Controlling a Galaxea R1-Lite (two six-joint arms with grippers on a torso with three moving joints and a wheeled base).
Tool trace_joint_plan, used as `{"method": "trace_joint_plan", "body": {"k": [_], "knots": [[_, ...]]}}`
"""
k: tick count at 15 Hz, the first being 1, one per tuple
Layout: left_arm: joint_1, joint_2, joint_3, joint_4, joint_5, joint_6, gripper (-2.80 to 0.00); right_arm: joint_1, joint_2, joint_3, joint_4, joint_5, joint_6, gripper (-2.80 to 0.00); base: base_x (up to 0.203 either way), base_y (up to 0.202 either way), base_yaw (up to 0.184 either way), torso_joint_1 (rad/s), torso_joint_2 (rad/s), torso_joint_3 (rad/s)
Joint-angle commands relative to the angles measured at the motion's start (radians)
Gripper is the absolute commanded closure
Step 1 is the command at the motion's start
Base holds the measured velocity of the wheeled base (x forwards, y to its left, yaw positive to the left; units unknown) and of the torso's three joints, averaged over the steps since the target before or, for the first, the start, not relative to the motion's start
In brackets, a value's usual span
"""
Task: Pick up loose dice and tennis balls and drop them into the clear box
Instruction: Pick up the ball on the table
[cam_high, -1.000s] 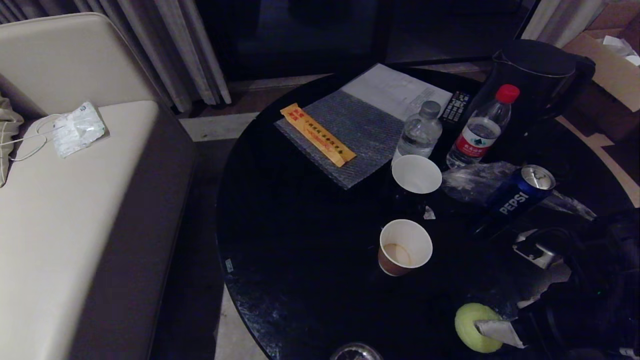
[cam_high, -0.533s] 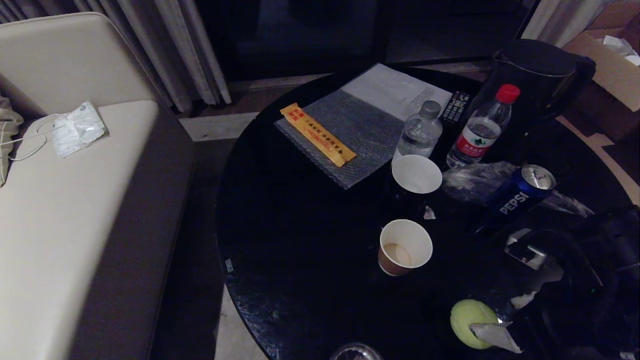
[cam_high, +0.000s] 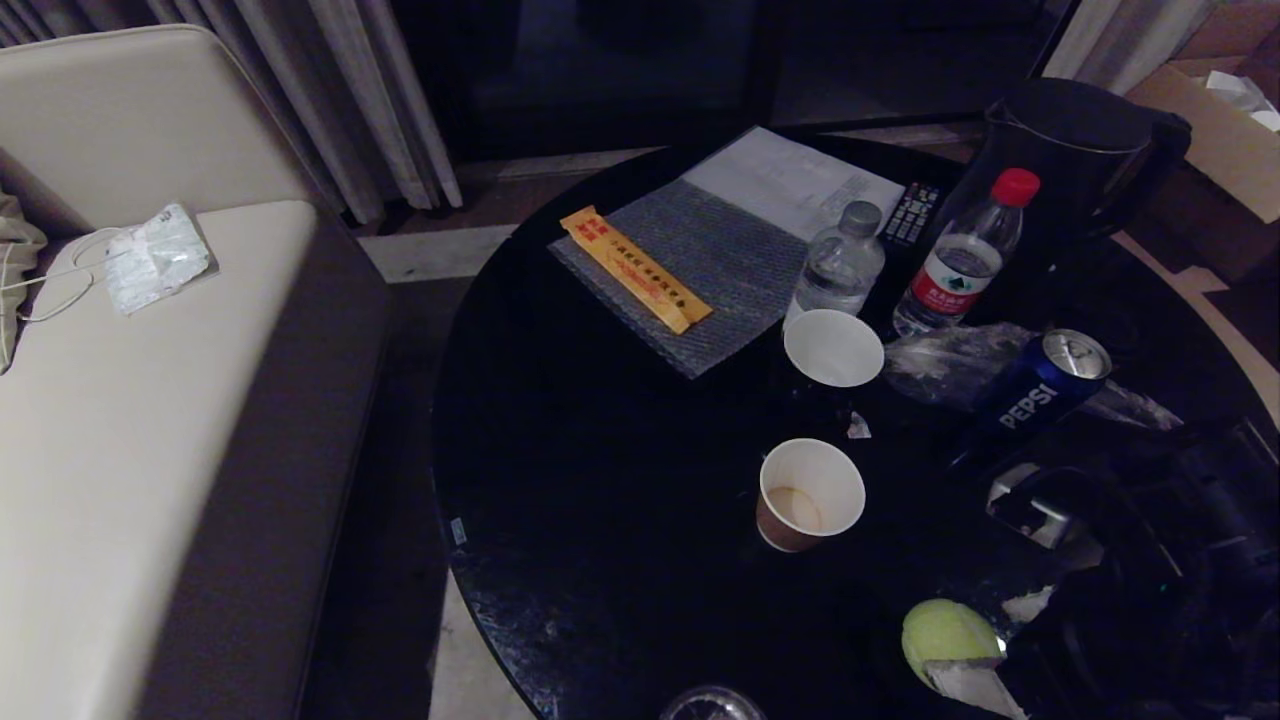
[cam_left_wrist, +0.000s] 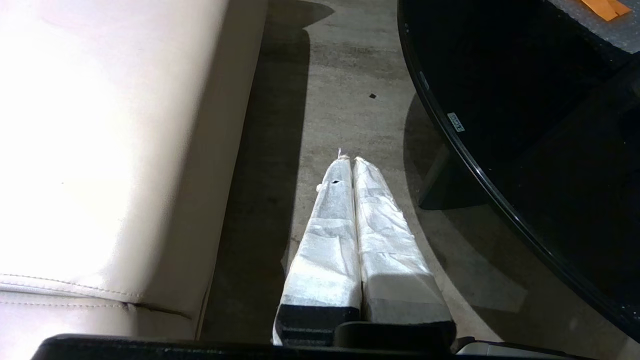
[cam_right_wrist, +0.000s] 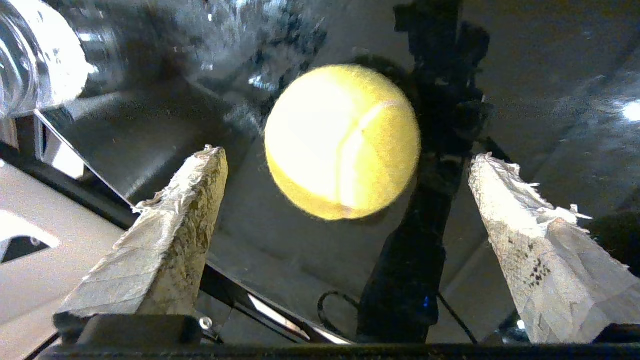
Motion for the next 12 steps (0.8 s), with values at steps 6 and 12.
{"method": "trace_joint_plan", "body": {"k": [6, 12], "knots": [[0.000, 0.001, 0.002, 0.000, 0.001, -0.001, 0.00, 0.011, 0.085, -0.018, -0.011, -0.007, -0.002, -2.80, 0.000, 0.000, 0.000, 0.000, 0.00, 0.000], [0.000, 0.001, 0.002, 0.000, 0.001, -0.002, 0.00, 0.011, 0.131, -0.023, -0.012, -0.008, -0.003, -2.80, 0.000, 0.000, 0.000, 0.000, 0.00, 0.000]]}}
